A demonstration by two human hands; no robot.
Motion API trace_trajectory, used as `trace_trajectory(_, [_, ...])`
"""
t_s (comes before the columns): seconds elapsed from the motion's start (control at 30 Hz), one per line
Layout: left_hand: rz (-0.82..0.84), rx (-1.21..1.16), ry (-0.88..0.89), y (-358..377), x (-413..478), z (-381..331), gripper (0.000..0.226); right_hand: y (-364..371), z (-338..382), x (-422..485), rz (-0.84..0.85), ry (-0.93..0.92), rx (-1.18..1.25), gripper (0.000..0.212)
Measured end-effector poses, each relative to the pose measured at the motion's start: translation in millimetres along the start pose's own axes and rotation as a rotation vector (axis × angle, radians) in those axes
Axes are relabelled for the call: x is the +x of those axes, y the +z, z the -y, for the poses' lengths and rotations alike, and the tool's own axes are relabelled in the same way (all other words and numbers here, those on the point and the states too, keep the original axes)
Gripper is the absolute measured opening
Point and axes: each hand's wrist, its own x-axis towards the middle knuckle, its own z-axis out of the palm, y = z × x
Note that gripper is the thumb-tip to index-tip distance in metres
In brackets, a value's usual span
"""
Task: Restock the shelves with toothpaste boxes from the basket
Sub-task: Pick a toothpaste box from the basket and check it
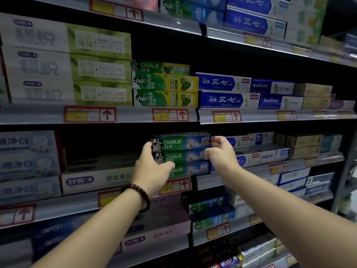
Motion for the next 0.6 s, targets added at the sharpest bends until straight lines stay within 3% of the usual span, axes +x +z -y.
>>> trace_trajectory(0.43, [0.025, 0.056, -0.082, 10.6, 8.3, -1.8, 0.092, -3.5, -11.5, 9.4, 0.092, -0.034, -0.071, 0.066])
trace_trajectory(0.6, [0.029, 0.081, -0.115, 10.4, 12.4, -4.9, 0.089, -3.8, -12.9, 9.7, 0.094, -0.039, -0.113, 0.056])
